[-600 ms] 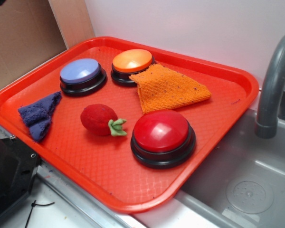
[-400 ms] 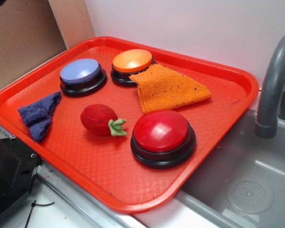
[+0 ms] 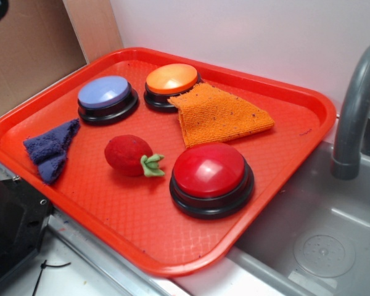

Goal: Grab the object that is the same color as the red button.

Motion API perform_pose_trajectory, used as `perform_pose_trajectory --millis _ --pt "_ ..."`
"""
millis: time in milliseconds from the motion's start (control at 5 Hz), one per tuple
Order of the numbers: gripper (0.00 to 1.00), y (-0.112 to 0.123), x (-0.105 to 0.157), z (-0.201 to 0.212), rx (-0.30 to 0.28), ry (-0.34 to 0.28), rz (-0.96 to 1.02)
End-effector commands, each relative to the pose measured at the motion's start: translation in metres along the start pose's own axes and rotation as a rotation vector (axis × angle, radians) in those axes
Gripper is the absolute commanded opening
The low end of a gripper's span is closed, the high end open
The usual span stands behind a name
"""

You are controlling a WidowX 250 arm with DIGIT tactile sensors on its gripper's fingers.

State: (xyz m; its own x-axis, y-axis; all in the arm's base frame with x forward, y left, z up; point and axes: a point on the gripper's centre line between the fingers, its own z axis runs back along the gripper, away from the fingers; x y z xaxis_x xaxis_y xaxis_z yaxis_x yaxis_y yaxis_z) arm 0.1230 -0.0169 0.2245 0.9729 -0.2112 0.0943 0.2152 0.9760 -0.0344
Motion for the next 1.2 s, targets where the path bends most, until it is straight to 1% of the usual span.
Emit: perform_pose_trajectory --millis 0,200,400,600,800,1000 --pt "1.00 -0.003 0.025 -0.034 -0.049 -0.063 -0.490" --pt "1.00 -0.007 0.029 -0.057 -0.024 -0.067 -0.745" --pt "1.00 -0.008 0.038 -0.099 -0.005 -0.055 -0.890" --pt "1.00 -0.003 0.041 -0.137 0.005 -0.006 -0.906" --pt "1.00 -0.003 0.048 -0.173 -0.041 0.033 -0.949" --pt "1.00 -0.007 0.052 -0.195 -0.052 0.068 -0.990"
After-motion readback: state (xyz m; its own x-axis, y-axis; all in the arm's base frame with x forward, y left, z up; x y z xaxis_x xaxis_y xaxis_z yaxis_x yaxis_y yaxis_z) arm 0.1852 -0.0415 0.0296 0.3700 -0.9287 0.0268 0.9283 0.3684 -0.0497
